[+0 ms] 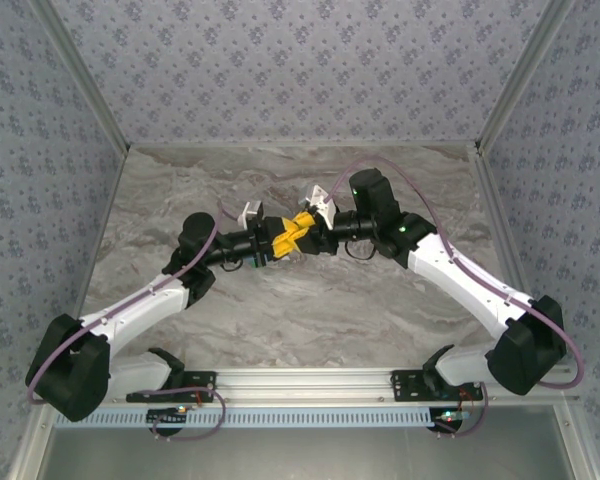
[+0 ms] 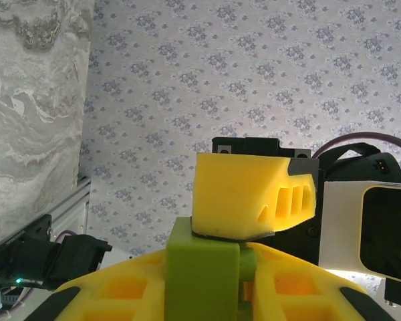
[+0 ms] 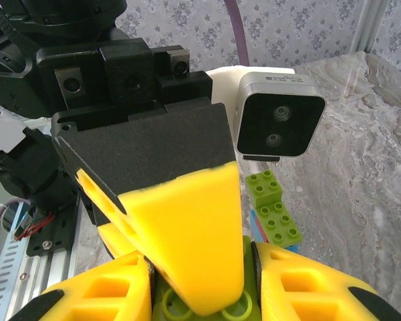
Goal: Assemble a carrot with lego
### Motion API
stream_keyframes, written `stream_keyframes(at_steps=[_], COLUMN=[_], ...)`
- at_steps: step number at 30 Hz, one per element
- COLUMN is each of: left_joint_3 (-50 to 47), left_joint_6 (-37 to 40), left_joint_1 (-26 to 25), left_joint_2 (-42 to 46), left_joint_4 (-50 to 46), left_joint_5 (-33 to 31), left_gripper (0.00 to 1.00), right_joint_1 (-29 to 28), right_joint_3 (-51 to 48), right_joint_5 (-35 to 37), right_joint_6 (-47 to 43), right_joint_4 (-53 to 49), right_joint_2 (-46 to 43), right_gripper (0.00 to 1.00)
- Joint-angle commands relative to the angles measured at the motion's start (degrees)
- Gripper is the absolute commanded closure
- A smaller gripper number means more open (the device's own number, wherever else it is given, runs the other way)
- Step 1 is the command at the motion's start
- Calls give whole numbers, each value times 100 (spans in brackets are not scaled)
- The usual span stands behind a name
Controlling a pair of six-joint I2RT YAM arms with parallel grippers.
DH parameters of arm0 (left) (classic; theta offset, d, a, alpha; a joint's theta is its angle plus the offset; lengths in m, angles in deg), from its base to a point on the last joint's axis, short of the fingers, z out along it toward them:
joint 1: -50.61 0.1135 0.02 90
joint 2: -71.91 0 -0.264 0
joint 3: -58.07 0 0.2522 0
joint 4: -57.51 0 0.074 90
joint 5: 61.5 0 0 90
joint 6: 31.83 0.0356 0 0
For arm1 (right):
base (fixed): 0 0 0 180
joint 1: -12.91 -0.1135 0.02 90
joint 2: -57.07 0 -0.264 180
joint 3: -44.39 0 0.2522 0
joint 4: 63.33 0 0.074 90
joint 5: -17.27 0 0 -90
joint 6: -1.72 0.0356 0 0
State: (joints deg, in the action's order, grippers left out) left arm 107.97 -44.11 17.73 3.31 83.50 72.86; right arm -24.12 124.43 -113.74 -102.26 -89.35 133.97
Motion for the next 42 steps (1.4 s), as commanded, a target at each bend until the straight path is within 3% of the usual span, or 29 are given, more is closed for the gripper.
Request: stream_keyframes(at_steps=[1, 4, 7, 13, 15, 17, 19, 22, 25, 28, 30, 34, 42], left_joint_3=[177, 282, 486, 1238, 1555, 1582, 1358, 304, -978, -1859, -2298, -2228, -1701], left_joint_6=[85, 460, 1310, 4142, 5464, 6354, 6964, 7694, 8397, 8962, 9114, 9457, 10452], left_joint_1=[31, 127, 379, 1457, 1645, 1645, 1616, 1584, 1567, 1590, 1668, 1715, 1715], left_joint_2=[145, 253, 468, 893, 967, 1019, 1068, 1414, 2120, 3018, 3251, 2570, 1249], left_joint_4=[160, -455, -1794, -5170, -6131, -6436, -6239, -4880, -3167, -2340, -1690, -1367, -1158], left_joint_5=[-28, 10, 64, -433, -1135, -1883, -2446, -2899, -2702, -3154, -3027, -2446, -2099], left_gripper=[64, 44, 30, 25, 24, 24, 23, 20, 17, 11, 10, 10, 12], right_joint_1=[-58, -32, 19, 90, 100, 117, 127, 142, 137, 156, 177, 190, 189], right_joint_3=[153, 157, 149, 57, -4, -63, -112, -150, -117, -132, -164, -174, -111], right_joint_5=[-293, -290, -298, -337, -328, -328, -334, -343, -355, -366, -380, -462, -491], right_joint_6=[-1, -8, -8, -26, -4, 9, 33, 54, 45, -16, -4, 33, 50], right_joint_4=[-280, -310, -349, -484, -494, -485, -480, -463, -566, -651, -644, -588, -665], right_joint_2=[-3, -59, -141, -277, -307, -345, -347, -327, -299, -297, -264, -168, -90], right_gripper=[76, 76, 77, 77, 78, 78, 78, 78, 78, 78, 78, 78, 78])
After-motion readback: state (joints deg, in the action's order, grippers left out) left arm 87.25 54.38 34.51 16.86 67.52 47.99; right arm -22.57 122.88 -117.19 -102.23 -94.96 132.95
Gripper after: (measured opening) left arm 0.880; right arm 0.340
